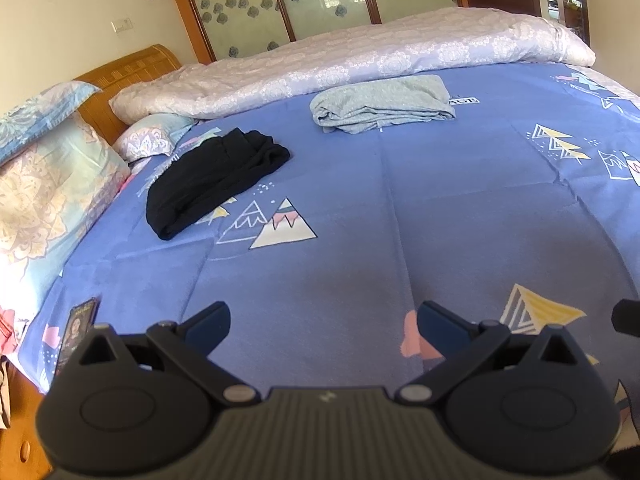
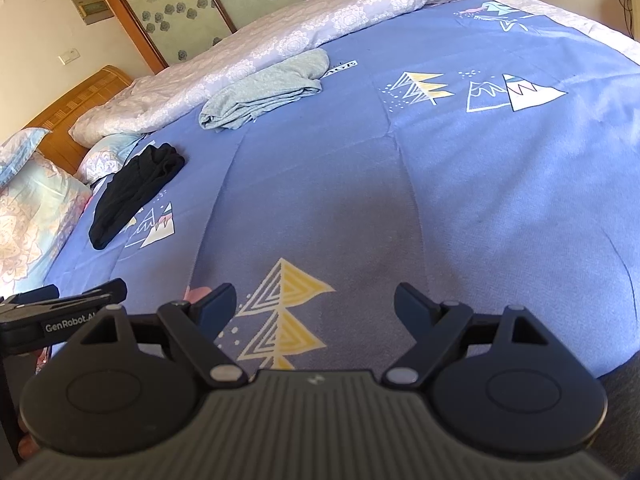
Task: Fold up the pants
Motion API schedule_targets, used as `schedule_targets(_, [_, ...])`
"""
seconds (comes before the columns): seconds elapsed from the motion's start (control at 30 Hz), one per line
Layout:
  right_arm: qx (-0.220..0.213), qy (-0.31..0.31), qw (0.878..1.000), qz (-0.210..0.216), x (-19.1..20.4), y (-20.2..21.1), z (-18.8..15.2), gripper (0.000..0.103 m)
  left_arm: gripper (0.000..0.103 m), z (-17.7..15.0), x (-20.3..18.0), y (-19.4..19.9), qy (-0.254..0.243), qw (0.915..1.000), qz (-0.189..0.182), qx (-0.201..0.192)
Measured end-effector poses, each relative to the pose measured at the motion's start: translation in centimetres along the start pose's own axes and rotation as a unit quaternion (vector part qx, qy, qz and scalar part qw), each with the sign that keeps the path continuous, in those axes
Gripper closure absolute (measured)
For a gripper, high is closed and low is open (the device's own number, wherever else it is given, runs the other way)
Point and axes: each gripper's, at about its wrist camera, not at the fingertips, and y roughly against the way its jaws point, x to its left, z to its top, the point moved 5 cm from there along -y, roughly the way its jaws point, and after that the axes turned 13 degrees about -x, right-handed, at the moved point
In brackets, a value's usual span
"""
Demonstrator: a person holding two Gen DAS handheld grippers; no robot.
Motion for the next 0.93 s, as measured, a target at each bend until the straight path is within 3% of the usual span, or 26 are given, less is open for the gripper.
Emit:
schedule_targets(0.63, [0.005, 0.001, 1.0, 0.0, 0.4, -0.04, -0.43, 0.015, 0.0, -0.47, -0.27, -0.23, 0.011, 0.9997, -0.013, 0.019])
schedule_targets(0.93, [0.005, 0.001, 1.0, 0.001, 0.46, -0.06, -0.47, 0.015, 0.0, -0.56, -0.77, -0.05, 0.029, 0.9977, -0.056, 0.024])
